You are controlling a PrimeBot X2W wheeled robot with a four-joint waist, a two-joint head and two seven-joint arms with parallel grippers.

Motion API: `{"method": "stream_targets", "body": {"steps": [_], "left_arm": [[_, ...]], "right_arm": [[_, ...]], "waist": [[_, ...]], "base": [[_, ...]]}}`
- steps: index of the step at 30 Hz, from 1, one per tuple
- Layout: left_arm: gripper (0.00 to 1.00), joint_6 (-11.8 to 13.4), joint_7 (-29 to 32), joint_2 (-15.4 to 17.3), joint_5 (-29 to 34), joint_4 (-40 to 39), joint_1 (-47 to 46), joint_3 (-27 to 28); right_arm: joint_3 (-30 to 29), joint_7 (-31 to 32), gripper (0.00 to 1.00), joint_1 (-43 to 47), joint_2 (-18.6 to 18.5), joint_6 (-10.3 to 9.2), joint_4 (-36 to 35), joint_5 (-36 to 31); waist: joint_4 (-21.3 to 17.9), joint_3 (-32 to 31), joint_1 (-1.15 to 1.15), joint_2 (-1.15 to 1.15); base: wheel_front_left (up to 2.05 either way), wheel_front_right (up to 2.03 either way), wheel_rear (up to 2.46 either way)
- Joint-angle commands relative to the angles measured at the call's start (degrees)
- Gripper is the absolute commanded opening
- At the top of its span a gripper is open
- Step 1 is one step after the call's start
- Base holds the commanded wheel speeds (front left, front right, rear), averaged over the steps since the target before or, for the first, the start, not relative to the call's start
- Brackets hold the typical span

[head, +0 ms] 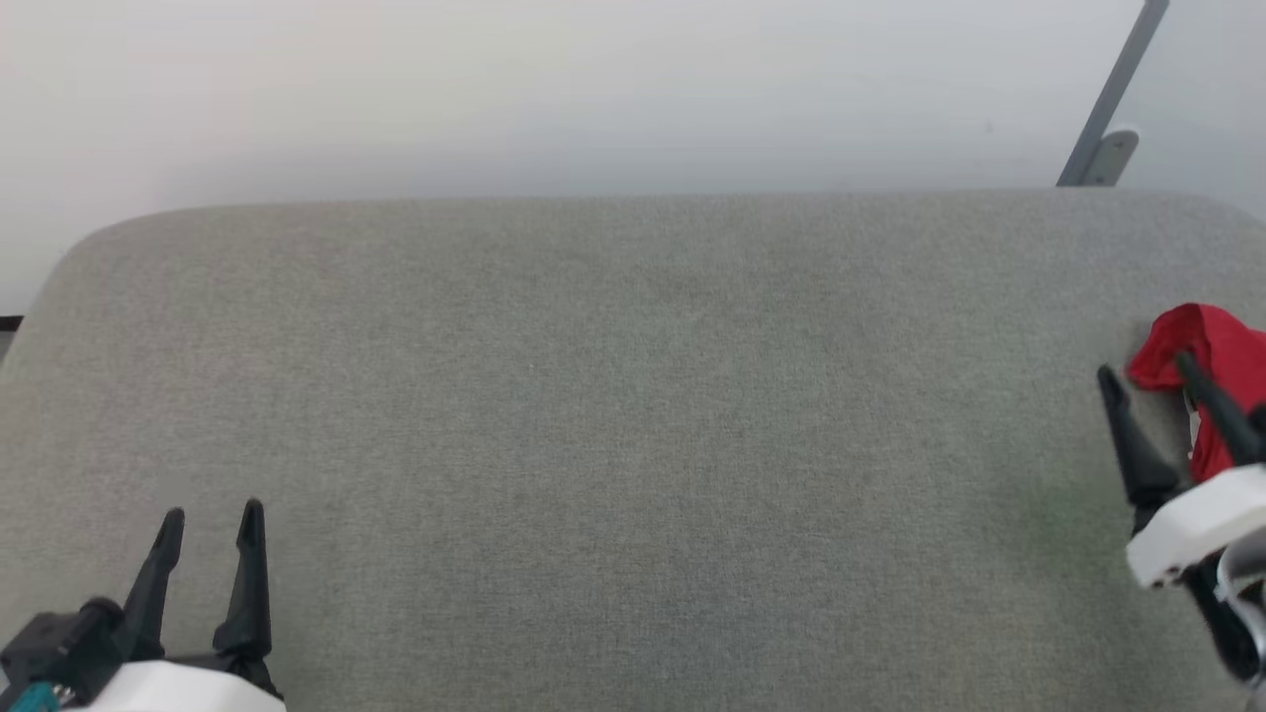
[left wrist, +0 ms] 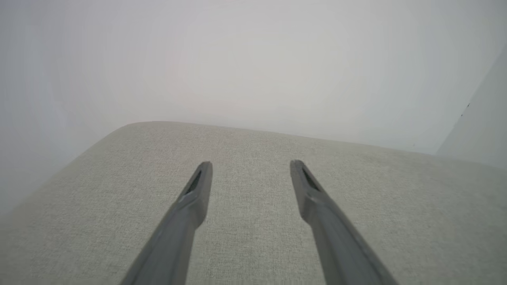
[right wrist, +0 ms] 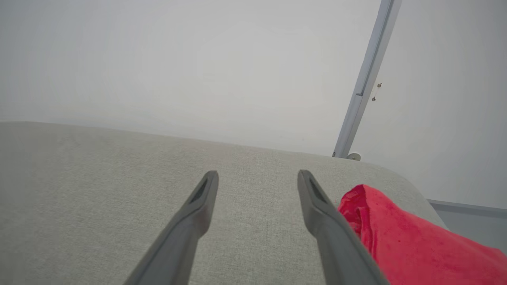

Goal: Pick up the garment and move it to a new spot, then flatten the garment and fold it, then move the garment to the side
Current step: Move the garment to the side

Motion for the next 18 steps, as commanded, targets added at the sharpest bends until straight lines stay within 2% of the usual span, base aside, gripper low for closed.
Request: {"method": "stream_targets", "body": {"steps": [1, 11, 18], "left_arm": [[1.0, -0.2, -0.3, -0.2, 0.0, -0.3, 1.0, 0.4], [1.0, -0.2, -0.3, -0.8, -0.5, -0.9, 5.0, 1.4], [1.0, -0.2, -0.3, -1.1, -1.1, -1.2, 6.0, 1.9]], "right_arm": [[-0.9, -0.3, 1.0, 1.8, 0.9, -0.01, -1.5, -0.8], [-8.1, -0.3, 1.0, 12.8, 6.5, -0.01, -11.1, -5.4], [-10.5, -0.3, 1.0, 18.3, 9.6, -0.01, -15.9, -7.5]], "waist": [[0.3, -0.5, 0.0, 0.0], [1.0, -2.4, 0.0, 0.0], [1.4, -3.0, 0.0, 0.0]], "base": [[0.0, 0.0, 0.0], [0.0, 0.0, 0.0], [0.0, 0.0, 0.0]]}}
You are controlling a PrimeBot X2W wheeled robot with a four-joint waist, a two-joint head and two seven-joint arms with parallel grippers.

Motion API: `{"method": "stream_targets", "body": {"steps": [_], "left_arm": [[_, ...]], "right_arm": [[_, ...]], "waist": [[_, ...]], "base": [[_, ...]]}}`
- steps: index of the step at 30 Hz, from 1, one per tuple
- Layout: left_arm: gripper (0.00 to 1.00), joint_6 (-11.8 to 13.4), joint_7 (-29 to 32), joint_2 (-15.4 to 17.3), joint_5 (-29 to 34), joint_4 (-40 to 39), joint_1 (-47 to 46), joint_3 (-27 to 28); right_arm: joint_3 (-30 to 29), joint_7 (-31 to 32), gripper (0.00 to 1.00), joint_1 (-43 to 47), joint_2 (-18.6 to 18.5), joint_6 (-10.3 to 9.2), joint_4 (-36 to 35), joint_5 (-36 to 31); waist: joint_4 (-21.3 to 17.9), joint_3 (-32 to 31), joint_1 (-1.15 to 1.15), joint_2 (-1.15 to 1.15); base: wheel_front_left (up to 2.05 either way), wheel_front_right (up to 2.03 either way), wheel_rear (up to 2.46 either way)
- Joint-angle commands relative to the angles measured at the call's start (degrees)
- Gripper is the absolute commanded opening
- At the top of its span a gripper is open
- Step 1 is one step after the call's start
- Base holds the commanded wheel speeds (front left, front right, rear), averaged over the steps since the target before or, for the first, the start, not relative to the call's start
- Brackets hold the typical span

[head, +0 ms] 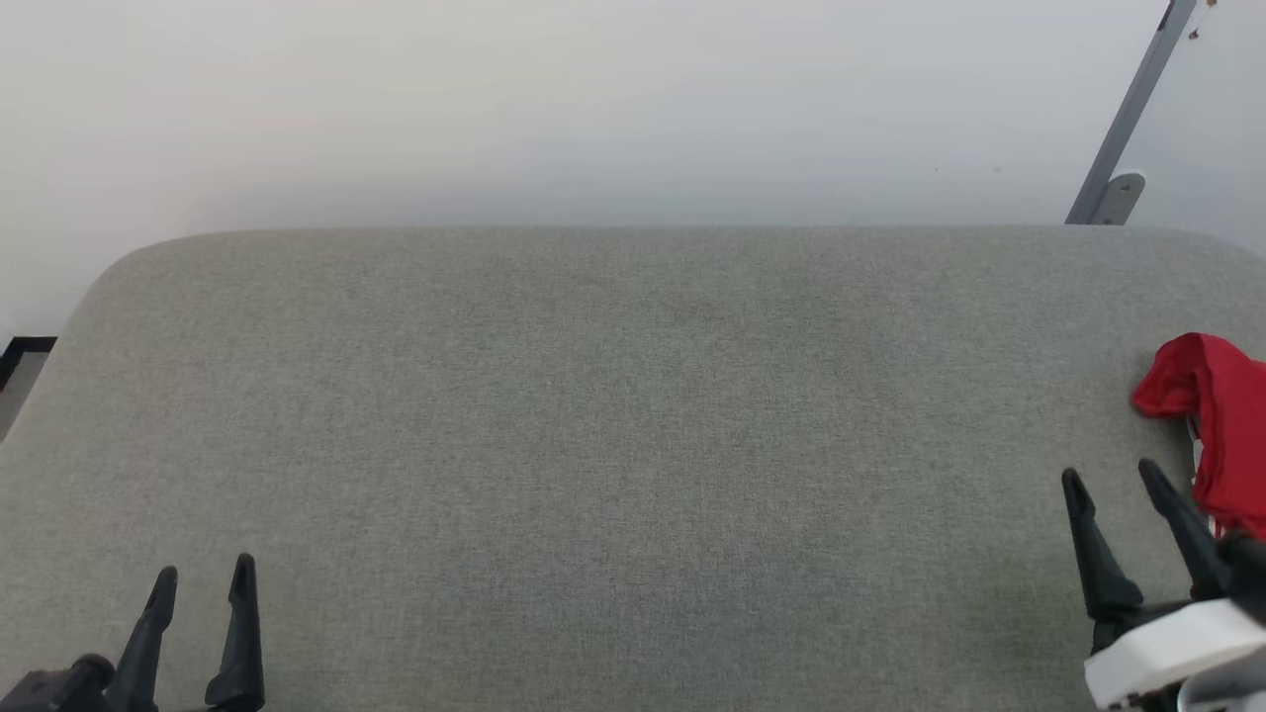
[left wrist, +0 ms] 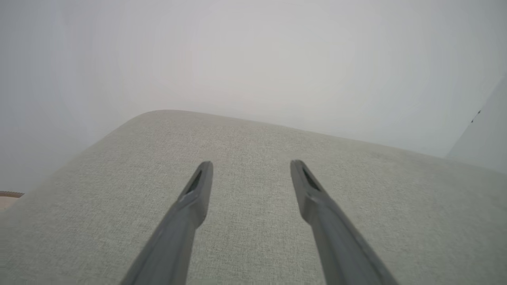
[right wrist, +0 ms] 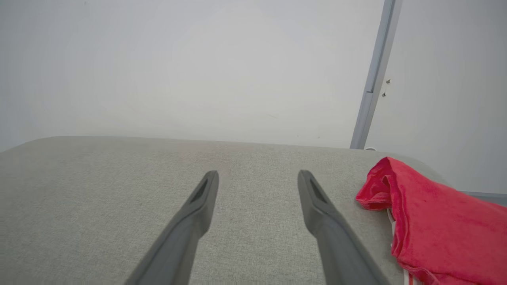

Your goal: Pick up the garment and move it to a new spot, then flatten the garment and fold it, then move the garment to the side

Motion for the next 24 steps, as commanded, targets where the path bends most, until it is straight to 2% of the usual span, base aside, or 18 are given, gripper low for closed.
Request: {"method": "stream_targets", "body": {"steps": [1, 8, 24], "left_arm": [[1.0, -0.2, -0.3, 0.1, 0.1, -0.1, 0.7, 0.4], [1.0, -0.2, -0.3, 0.4, 0.0, -0.6, 1.3, 0.2], [1.0, -0.2, -0.3, 0.1, 2.4, -2.8, 2.8, 0.3]], "right_arm": [[-0.3, -0.2, 1.0, 1.4, 0.7, -0.01, -0.8, -0.7], [-1.9, -0.2, 1.0, 4.6, 2.8, -0.01, -3.4, -0.7], [-3.3, -0.3, 1.0, 7.3, 4.5, -0.01, -5.8, -1.5]], "waist": [[0.1, -0.2, 0.0, 0.0], [0.2, -0.6, 0.0, 0.0], [-0.2, -0.9, 0.0, 0.0]], "base": [[0.0, 0.0, 0.0], [0.0, 0.0, 0.0], [0.0, 0.0, 0.0]]}}
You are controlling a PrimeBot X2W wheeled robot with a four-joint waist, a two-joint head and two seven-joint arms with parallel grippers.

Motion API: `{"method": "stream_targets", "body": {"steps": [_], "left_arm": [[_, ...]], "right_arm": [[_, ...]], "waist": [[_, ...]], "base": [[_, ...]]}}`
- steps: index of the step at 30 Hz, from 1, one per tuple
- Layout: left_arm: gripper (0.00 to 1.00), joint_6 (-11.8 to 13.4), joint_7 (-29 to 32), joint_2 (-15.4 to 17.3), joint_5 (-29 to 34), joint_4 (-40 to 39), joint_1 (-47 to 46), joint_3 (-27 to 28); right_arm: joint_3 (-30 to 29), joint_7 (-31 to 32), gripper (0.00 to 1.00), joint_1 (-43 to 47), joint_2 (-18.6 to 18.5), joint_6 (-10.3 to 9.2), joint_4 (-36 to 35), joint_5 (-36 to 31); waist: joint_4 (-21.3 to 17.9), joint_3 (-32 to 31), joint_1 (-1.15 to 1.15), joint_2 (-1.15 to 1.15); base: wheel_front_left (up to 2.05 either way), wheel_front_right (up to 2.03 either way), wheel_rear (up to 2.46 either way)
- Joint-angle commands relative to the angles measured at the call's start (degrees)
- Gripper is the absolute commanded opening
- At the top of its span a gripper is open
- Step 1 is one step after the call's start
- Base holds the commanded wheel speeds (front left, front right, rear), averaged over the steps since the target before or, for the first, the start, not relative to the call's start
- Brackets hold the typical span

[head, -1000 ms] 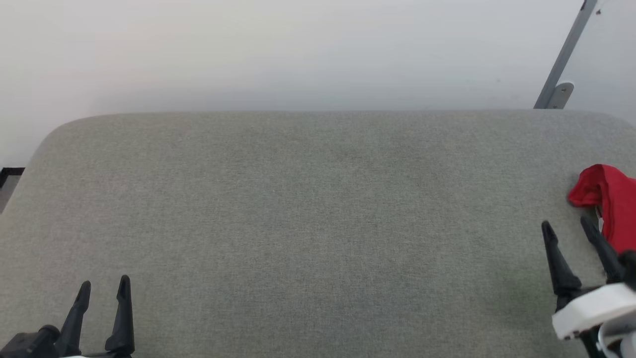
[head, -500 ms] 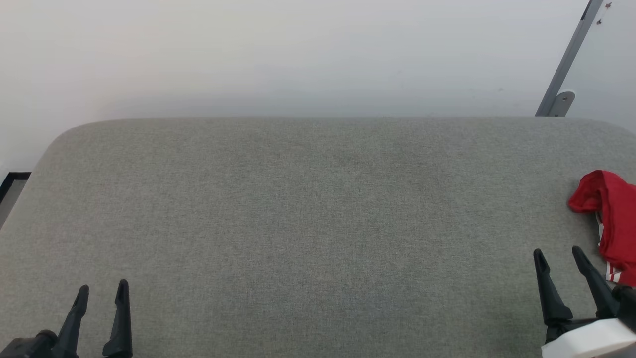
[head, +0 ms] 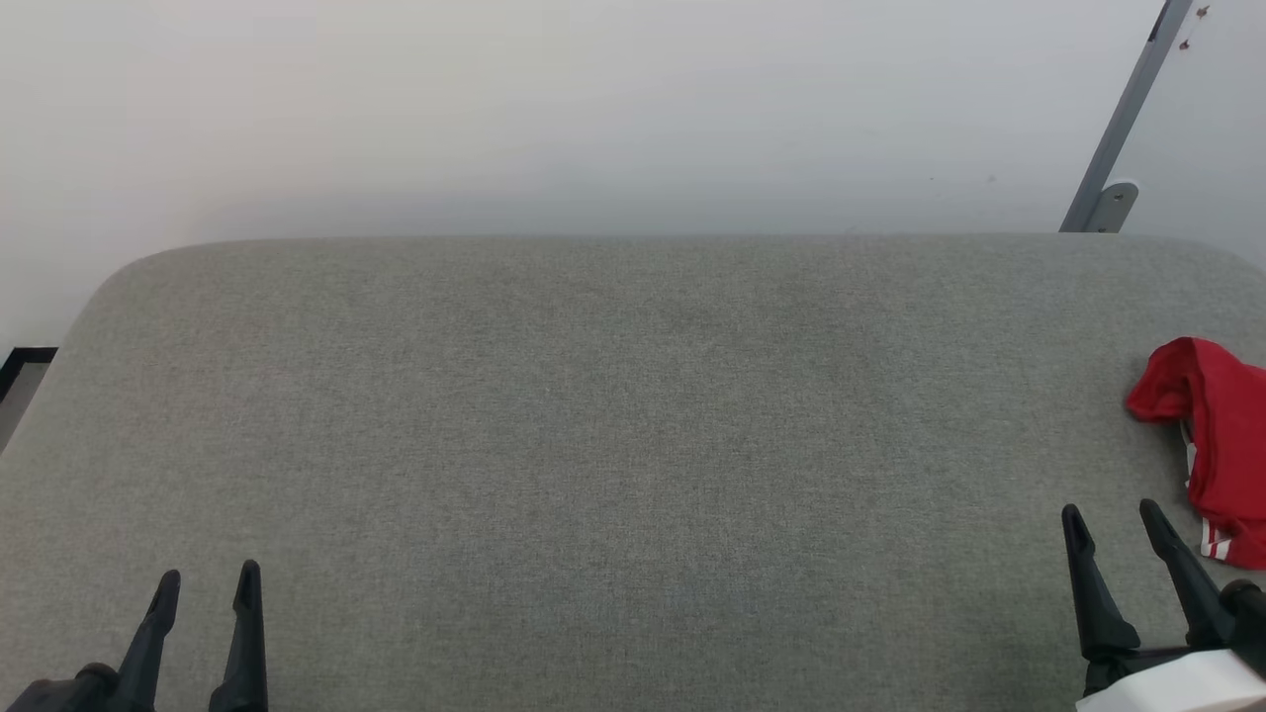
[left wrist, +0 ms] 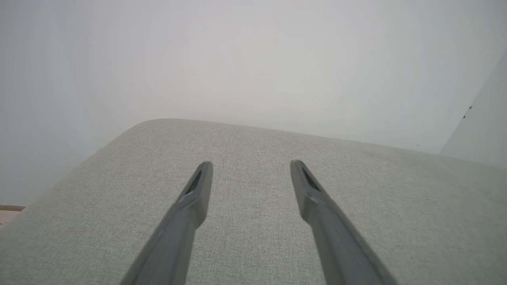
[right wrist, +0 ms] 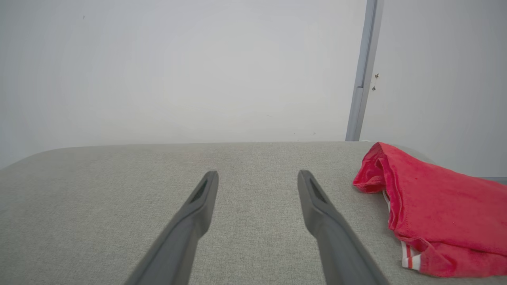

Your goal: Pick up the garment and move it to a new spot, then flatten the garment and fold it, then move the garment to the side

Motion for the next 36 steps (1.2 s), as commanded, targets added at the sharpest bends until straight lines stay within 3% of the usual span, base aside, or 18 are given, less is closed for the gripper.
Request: {"method": "stream_targets", "body": {"steps": [1, 20, 21, 24, 36], "left_arm": [[1.0, -0.2, -0.3, -0.1, 0.6, -0.3, 1.1, 0.4], [1.0, -0.2, -0.3, -1.3, 0.2, -1.7, 0.9, 1.7], [0.0, 0.0, 0.0, -1.3, -0.1, -1.3, 0.7, 1.5], [0.0, 0.0, 0.2, -2.6, -0.2, 0.3, 0.9, 1.1], [0.0, 0.0, 3.6, -4.1, -11.4, 1.5, -1.9, 1.3]], "right_arm": [[-0.2, -0.3, 1.0, 0.8, 0.4, -0.01, -0.4, -0.2], [-0.6, -0.3, 1.0, 1.9, 1.1, -0.01, -1.3, -0.1], [-0.6, 0.0, 0.0, 1.1, 0.9, 0.0, -0.8, 0.0], [-0.4, 0.2, 0.0, 1.7, 1.7, 0.0, 0.6, 0.1], [-1.3, 3.6, 0.0, -0.4, 3.4, 0.0, 1.1, 11.7]], "waist": [[0.0, 0.0, 0.0, 0.0], [0.3, 0.1, 0.0, 0.0], [0.3, 0.1, 0.0, 0.0], [0.3, 0.1, 0.0, 0.0], [0.1, 0.2, 0.0, 0.0]], "base": [[0.0, 0.0, 0.0], [0.0, 0.0, 0.0], [0.0, 0.0, 0.0], [0.0, 0.0, 0.0], [0.0, 0.0, 0.0]]}}
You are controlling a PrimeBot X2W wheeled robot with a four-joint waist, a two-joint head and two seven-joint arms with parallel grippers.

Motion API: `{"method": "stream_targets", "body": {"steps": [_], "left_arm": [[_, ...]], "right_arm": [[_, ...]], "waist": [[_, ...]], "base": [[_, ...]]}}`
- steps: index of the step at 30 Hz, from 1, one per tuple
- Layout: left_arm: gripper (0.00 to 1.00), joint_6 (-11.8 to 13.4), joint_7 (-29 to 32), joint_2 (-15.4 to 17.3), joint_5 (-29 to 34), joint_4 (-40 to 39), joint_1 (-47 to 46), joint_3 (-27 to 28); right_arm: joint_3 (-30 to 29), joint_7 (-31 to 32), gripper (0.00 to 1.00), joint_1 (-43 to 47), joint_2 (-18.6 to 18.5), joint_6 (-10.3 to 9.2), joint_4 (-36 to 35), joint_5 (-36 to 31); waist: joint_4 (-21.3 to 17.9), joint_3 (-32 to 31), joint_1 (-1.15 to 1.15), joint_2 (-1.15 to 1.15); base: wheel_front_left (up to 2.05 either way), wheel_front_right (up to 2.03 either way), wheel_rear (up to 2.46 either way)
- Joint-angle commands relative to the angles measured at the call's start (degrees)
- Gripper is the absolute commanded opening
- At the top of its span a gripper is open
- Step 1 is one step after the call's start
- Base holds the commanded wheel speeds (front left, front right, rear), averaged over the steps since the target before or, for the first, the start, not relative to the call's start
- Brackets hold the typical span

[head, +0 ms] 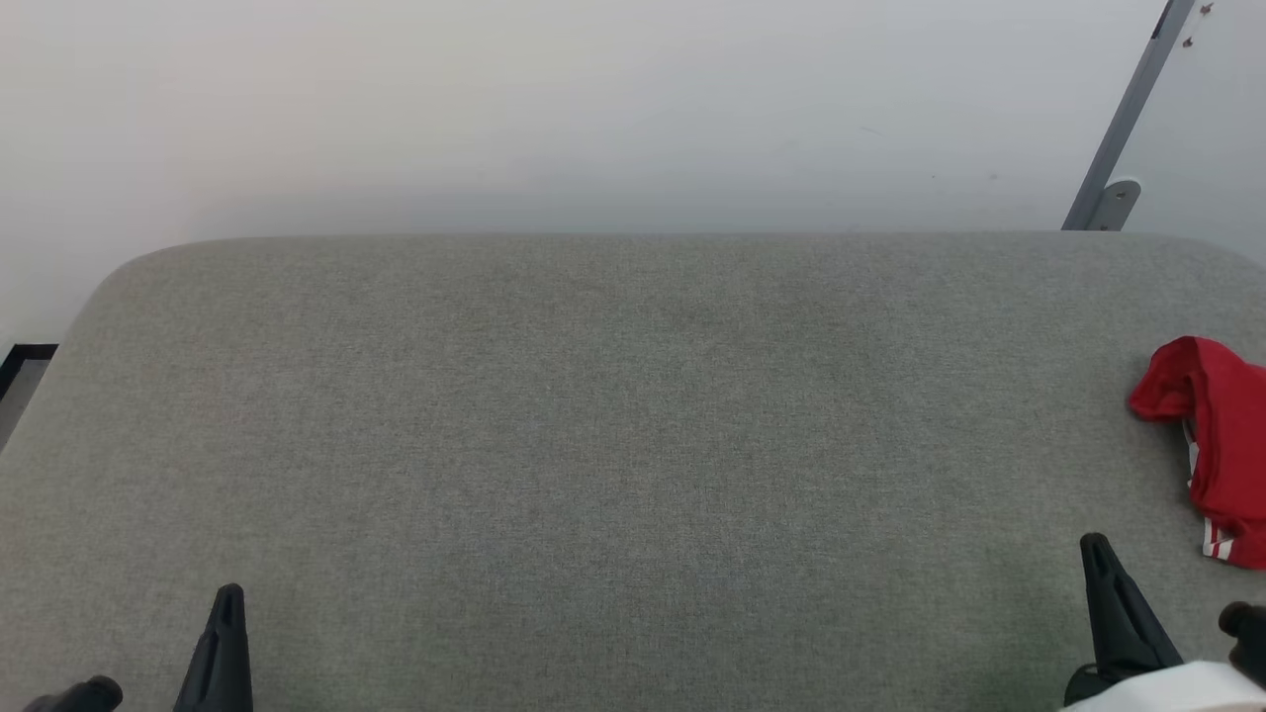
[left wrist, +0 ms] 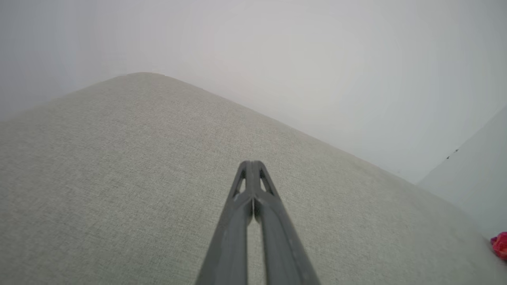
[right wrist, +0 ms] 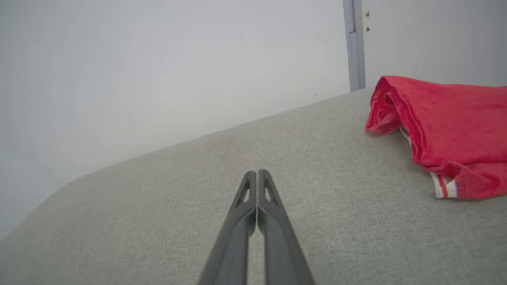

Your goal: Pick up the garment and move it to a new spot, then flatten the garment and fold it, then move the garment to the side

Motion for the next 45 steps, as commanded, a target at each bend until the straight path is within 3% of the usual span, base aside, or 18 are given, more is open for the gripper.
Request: {"method": "stream_targets", "body": {"steps": [1, 24, 45], "left_arm": [[0.0, 0.0, 0.5, 0.2, -2.2, -0.6, -1.7, 0.4], [0.0, -0.1, 5.8, -2.1, -19.5, 1.3, -6.1, 0.8], [0.0, -0.1, 9.6, -3.8, -31.2, 2.7, -9.2, 1.1]], "right_arm": [[-0.4, 0.6, 0.0, -1.8, -0.1, 0.0, -0.6, 2.1], [-1.8, 5.9, 0.0, -5.1, 2.6, 0.0, 0.2, 20.1], [-2.7, 9.7, 0.0, -7.3, 4.5, 0.0, 0.8, 32.4]], "waist": [[0.0, 0.0, 0.0, 0.0], [-0.3, 0.3, 0.0, 0.0], [-0.5, 0.6, 0.0, 0.0]], "base": [[0.0, 0.0, 0.0], [0.0, 0.0, 0.0], [0.0, 0.0, 0.0]]}}
